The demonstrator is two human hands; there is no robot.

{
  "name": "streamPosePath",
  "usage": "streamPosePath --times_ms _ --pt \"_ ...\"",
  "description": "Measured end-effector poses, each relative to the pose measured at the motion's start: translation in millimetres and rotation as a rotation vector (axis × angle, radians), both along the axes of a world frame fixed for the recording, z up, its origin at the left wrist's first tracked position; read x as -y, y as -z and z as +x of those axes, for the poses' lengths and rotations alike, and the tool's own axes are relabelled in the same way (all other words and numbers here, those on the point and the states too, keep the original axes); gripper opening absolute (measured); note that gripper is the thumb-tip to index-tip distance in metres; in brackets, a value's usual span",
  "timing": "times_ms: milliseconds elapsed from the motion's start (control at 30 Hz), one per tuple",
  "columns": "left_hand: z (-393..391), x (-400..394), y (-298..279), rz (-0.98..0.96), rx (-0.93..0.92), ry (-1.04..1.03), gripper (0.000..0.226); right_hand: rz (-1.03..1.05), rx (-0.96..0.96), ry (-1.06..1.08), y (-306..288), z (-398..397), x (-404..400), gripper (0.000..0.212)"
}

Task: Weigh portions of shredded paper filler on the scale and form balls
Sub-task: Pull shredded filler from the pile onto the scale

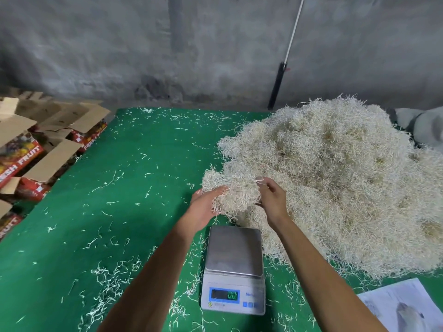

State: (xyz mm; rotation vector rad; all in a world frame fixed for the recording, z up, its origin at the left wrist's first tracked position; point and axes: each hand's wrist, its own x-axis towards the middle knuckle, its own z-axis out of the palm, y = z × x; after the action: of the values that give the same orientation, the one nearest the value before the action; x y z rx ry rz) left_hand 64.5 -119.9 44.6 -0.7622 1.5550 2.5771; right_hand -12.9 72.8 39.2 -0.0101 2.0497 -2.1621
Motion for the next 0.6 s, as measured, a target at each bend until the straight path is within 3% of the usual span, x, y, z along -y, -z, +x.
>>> streamPosePath --times_ms 33,67,100,200,233,333,400,500,600 --pt "3.6 -1.0 1.2 -0.028 0.008 0.007 0.15 0.023 -0.016 -0.065 -0.3 5.2 -2.6 0.011" --pt "7.6 -3.9 3.8 -0.071 0.025 0.021 0.15 0.049 -0.01 -0.137 -1.0 11.1 -4.6 0.01" --pt "11.5 -7.5 7.3 -0.098 0.052 0.036 0.143 0.09 0.008 -0.213 0.1 17.5 -6.3 0.021" --pt "20.2 -20.6 14.1 -0.081 0.127 0.04 0.111 0.293 0.059 -0.416 10.1 31.1 -11.2 0.102" --pt "22.4 -22.3 16.1 -0.074 0.125 0.083 0.106 0.353 0.053 -0.454 13.2 33.7 -11.5 0.111" --pt "31.5 -19.3 21.7 -0.149 0.179 0.292 0.128 0.415 0.072 -0.455 22.1 35.8 -17.4 0.093" --pt "37.3 -13.3 25.5 -0.291 0.214 0.316 0.136 0.43 0.094 -0.425 27.6 37.5 -22.1 0.085" --pt "47.2 -6.8 36.9 -0.448 0.286 0.367 0.133 0.567 0.111 -0.437 41.3 44.1 -27.2 0.084" --pt "60.5 -4.5 54.4 -0.628 0.39 0.446 0.13 0.767 0.097 -0.603 51.5 56.6 -30.6 0.088"
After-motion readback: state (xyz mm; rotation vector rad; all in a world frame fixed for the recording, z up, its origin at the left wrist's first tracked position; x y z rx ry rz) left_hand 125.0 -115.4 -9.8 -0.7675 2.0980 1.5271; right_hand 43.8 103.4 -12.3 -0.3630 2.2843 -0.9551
